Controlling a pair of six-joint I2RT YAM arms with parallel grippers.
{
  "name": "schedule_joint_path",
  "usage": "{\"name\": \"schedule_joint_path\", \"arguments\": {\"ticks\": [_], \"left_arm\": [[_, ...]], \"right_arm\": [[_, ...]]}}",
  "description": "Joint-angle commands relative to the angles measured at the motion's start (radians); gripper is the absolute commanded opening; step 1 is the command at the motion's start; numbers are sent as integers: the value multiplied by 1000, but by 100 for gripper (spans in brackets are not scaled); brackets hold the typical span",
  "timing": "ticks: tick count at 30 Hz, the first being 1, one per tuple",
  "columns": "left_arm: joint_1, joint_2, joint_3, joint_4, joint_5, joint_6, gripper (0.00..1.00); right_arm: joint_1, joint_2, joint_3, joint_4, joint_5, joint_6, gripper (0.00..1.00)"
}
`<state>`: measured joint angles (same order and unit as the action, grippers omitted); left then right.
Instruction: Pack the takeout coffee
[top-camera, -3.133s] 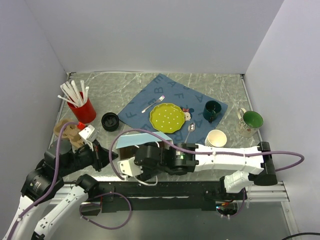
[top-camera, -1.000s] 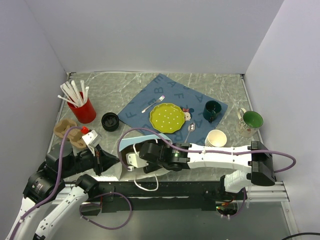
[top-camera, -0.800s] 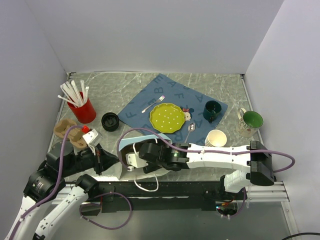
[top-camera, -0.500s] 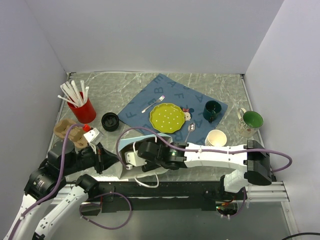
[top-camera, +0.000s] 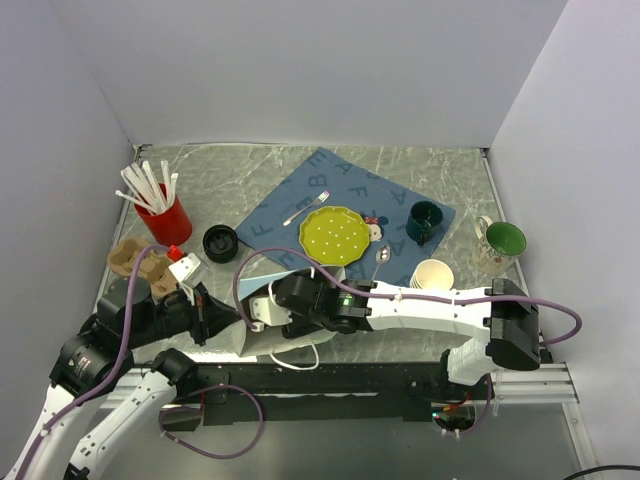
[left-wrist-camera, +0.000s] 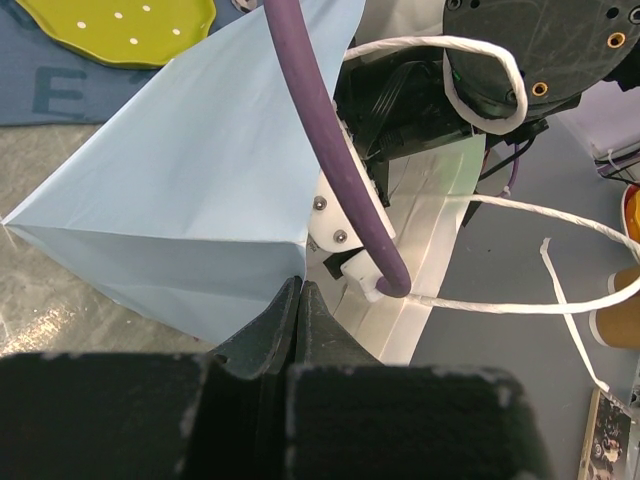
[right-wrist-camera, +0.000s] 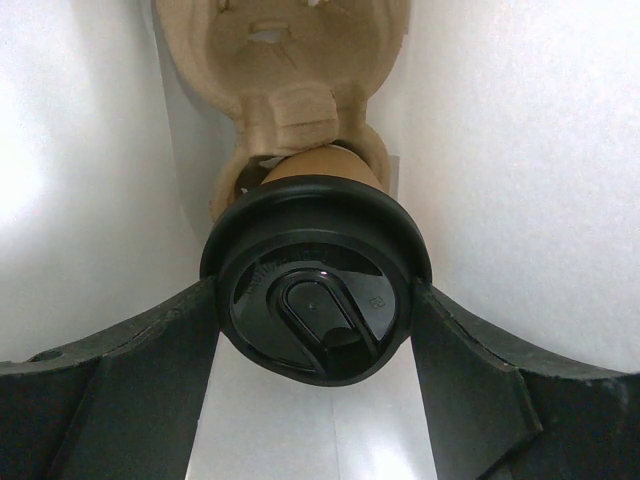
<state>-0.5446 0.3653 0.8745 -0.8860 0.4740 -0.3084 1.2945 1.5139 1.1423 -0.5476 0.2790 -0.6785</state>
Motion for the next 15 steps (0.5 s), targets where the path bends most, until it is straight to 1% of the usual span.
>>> {"name": "schedule_joint_path", "arguments": {"ticks": [1,3,8,10,11,12,15], "left_arm": [[-3,21,27,28,17,0,1],[-5,24,29,30,14,-3,1],[-5,29,29,32,14,-11,1],[-5,26,29,38,15,-14,1],[-5,27,29,38,15,-15,1],[-5,29,29,38,14,-17,1],[-5,31,35,36,11,-12,1]], "right_arm": [[-6,25,-26,-6,-93,30,59],[-6,28,-29,-9,-97,34,61],[-6,37,-46,-3,-103,43,63],[-6,45,-46,0,-104,49,66],[-6,46,-49,1,-106,59,68],[-6,46,-49,6,-101,63,73],[-6,37,-47,6,-97,68,81]]}}
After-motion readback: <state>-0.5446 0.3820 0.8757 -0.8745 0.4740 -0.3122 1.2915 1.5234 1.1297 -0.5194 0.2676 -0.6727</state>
